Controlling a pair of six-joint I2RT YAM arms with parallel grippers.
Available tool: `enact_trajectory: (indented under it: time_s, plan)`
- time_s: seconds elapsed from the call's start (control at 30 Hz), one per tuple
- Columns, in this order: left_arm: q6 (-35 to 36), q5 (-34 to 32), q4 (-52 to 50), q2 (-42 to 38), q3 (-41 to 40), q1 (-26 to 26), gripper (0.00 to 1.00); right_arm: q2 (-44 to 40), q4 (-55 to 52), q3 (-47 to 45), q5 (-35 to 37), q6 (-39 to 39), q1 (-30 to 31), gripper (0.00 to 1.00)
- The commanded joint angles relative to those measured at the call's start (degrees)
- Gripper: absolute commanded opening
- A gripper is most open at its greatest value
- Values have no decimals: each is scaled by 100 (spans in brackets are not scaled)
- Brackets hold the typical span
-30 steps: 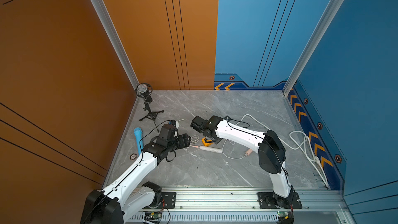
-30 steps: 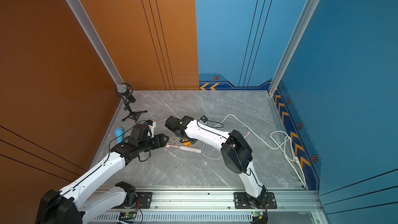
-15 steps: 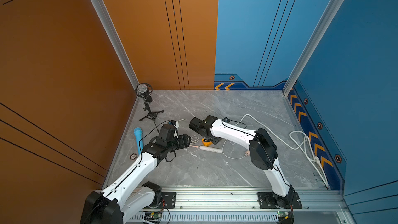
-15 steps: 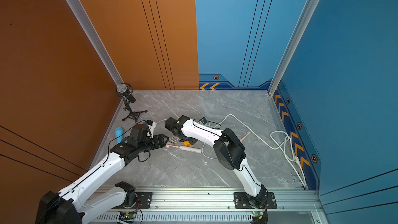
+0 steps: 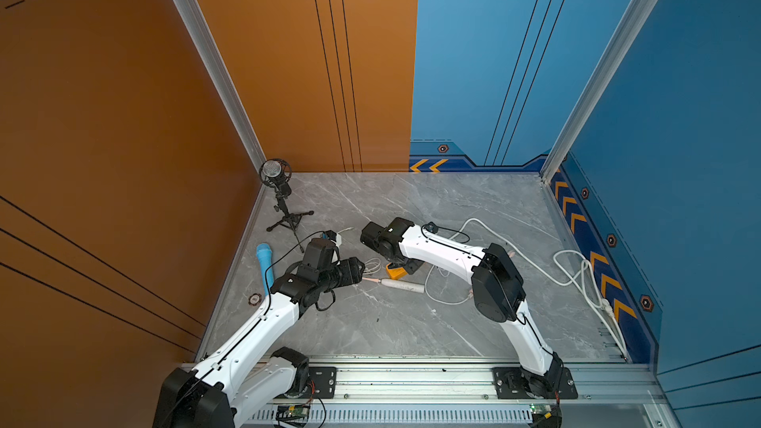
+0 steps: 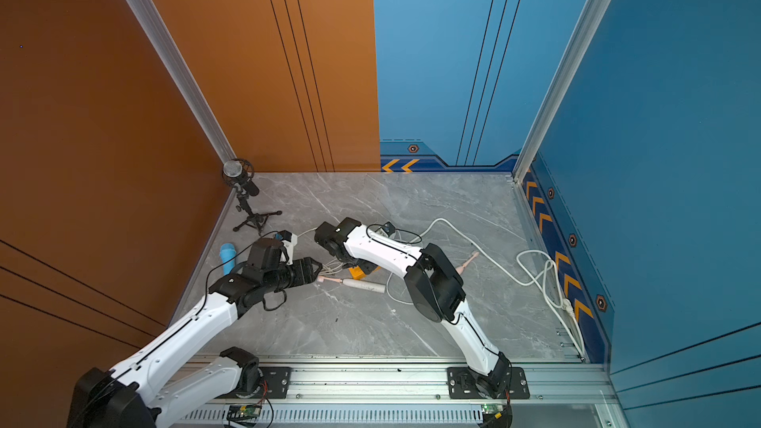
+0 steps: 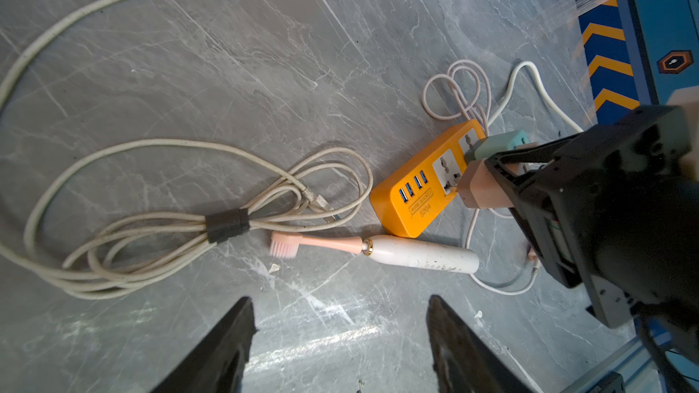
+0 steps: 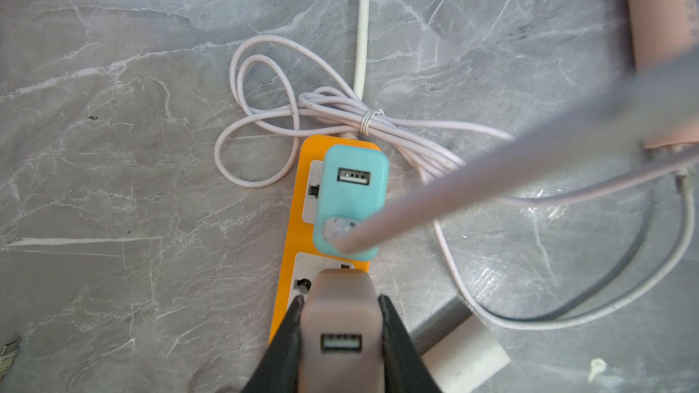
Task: Charge the electric toothbrush
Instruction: Insert the plug into the socket.
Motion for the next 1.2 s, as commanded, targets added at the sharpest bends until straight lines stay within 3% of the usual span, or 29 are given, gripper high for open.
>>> enact_trajectory:
  time_s: [0.0, 0.43, 0.7, 1.17]
  plan:
    - [96, 79, -127, -68, -103, 74, 73, 279, -257, 103, -85, 30, 1, 7]
    - [70, 51, -132, -121, -106, 79, 74, 501, -376, 347, -244, 23, -34, 8]
    - [97, 82, -182, -168, -103, 81, 73, 372, -751, 346, 9, -308, -110, 9]
    - [26, 173, -187, -287, -74, 98, 75, 635, -523, 682, -176, -360, -66, 9]
